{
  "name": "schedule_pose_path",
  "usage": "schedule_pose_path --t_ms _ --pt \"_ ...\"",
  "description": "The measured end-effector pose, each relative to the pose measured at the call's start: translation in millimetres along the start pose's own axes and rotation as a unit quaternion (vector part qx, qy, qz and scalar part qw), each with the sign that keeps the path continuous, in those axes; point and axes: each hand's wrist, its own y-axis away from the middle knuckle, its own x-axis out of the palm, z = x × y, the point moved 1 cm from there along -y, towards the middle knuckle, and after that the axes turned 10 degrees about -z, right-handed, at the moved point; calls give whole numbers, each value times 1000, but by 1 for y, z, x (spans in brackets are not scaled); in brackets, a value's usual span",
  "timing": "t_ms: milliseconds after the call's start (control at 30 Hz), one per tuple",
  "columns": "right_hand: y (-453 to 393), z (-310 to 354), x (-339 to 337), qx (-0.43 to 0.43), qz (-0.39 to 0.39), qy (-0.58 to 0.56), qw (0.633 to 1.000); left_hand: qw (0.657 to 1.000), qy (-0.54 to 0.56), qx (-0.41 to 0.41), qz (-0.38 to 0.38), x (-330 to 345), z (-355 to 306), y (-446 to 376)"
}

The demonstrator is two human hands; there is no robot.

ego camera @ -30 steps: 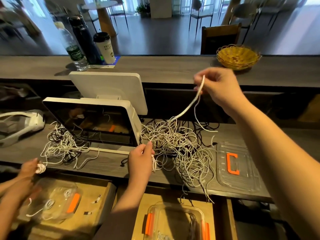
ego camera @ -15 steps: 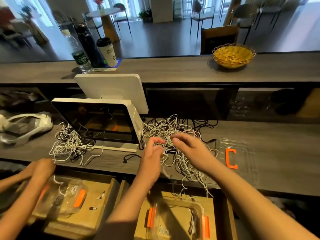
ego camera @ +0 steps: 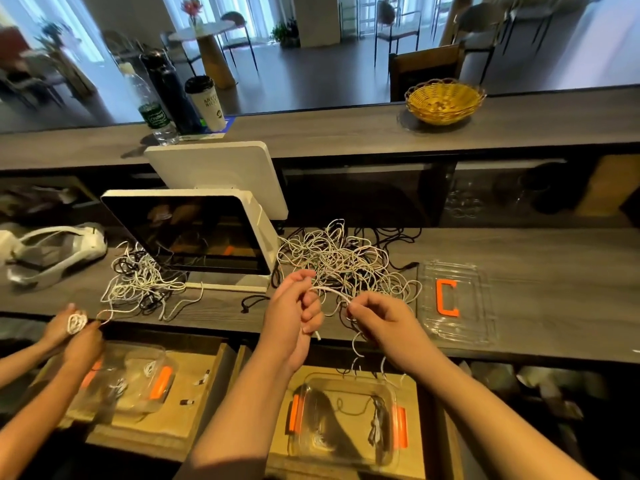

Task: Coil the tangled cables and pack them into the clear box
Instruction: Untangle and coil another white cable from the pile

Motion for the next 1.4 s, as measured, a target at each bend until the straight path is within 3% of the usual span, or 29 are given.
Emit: schedule_pose_path --t_ms 167,367,667,833,1033,1300,1400 --pt "13 4 1 -4 -48 -32 998 985 -154 -12 80 -1 9 20" --pt "14 14 8 -18 -98 -14 995 951 -264 125 104 -4 -3 21" --pt "15 22 51 -12 -66 41 997 958 -235 94 137 -29 -27 3" --pt "20 20 75 -7 -67 51 996 972 -197 74 109 -46 -25 -4" --pt "26 5 83 27 -90 81 992 987 -42 -4 155 -53 -18 -9" --pt "34 4 100 36 -59 152 986 986 -67 38 147 -54 -23 -16" --pt "42 2 108 39 -33 199 979 979 -125 72 141 -57 -20 -20"
